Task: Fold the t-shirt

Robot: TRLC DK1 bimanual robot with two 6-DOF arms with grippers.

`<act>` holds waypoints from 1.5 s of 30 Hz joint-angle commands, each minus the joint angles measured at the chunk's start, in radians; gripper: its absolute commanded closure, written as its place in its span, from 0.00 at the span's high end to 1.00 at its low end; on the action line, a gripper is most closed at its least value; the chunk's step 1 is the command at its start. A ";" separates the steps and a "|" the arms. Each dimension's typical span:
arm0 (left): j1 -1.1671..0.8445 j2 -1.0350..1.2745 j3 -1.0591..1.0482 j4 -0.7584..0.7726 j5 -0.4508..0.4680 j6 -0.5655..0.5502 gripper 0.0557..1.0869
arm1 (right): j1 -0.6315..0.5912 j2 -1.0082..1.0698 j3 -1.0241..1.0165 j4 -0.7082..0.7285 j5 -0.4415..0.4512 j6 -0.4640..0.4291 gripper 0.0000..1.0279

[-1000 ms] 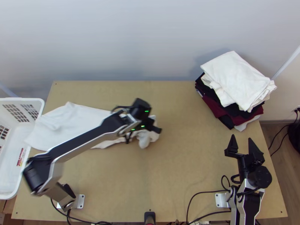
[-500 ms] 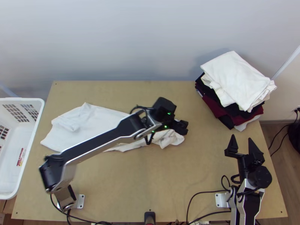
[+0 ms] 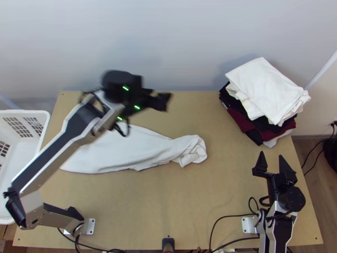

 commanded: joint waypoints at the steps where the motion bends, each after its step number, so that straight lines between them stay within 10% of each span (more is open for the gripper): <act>1: 0.095 -0.056 0.012 -0.065 0.011 -0.003 0.96 | 0.003 -0.004 -0.010 0.016 0.009 0.012 0.96; 18: 0.598 -0.160 -0.060 -0.413 0.163 0.120 0.96 | 0.008 -0.004 -0.010 0.016 0.009 0.021 0.96; 30: 0.777 -0.298 -0.250 -0.424 0.231 0.122 0.96 | 0.359 -0.004 -0.011 0.020 0.011 0.072 0.96; 35: 0.814 -0.317 -0.288 -0.422 0.246 0.129 0.96 | 0.465 0.013 0.001 -0.042 0.187 0.072 0.96; 45: 0.885 -0.331 -0.310 -0.416 0.286 0.155 0.96 | 0.454 -0.002 0.021 -0.138 0.241 0.073 0.96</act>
